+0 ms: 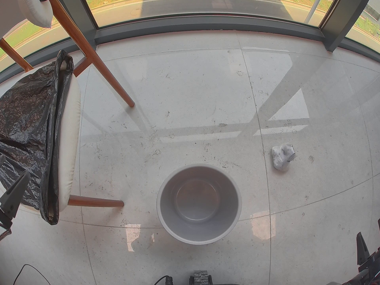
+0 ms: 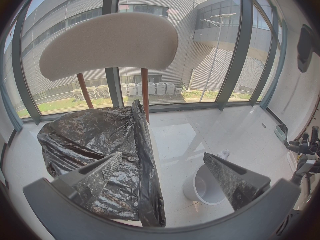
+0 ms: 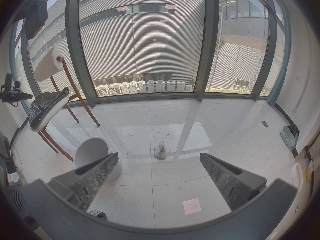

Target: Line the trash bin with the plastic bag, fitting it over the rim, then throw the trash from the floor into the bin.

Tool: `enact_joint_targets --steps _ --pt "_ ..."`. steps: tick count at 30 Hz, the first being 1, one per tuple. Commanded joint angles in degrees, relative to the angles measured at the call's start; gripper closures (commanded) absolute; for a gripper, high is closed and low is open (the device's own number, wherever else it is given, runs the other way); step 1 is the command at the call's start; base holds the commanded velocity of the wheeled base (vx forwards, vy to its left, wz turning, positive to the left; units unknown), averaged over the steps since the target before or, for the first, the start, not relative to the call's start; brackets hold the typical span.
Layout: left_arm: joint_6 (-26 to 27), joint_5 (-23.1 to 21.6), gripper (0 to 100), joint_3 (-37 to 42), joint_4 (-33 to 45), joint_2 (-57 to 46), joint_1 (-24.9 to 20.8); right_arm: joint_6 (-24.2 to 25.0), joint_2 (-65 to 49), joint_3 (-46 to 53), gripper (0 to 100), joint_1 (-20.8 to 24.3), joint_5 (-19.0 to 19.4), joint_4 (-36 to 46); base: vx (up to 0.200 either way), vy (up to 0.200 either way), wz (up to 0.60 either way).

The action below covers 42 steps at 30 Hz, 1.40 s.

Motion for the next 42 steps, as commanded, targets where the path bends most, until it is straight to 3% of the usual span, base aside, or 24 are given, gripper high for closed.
enact_joint_targets --steps 1,20,27,42 --pt "0.13 -0.76 0 -1.76 -2.60 9.04 0.00 0.02 -0.93 1.01 0 -0.03 0.01 -0.01 0.000 0.000 0.00" --pt "0.75 -0.32 0 -13.28 -6.47 28.02 0.17 0.02 -0.93 1.01 0 -0.03 0.01 -0.01 0.000 0.000 0.00" --pt "4.88 6.63 0 -16.62 -6.47 32.77 0.17 0.02 -0.93 1.01 0 -0.03 0.01 -0.01 0.000 0.000 0.00" --pt "4.53 6.98 0 -19.26 -5.86 40.33 0.08 0.02 -0.93 1.01 0 -0.03 0.01 -0.01 0.000 0.000 0.00"
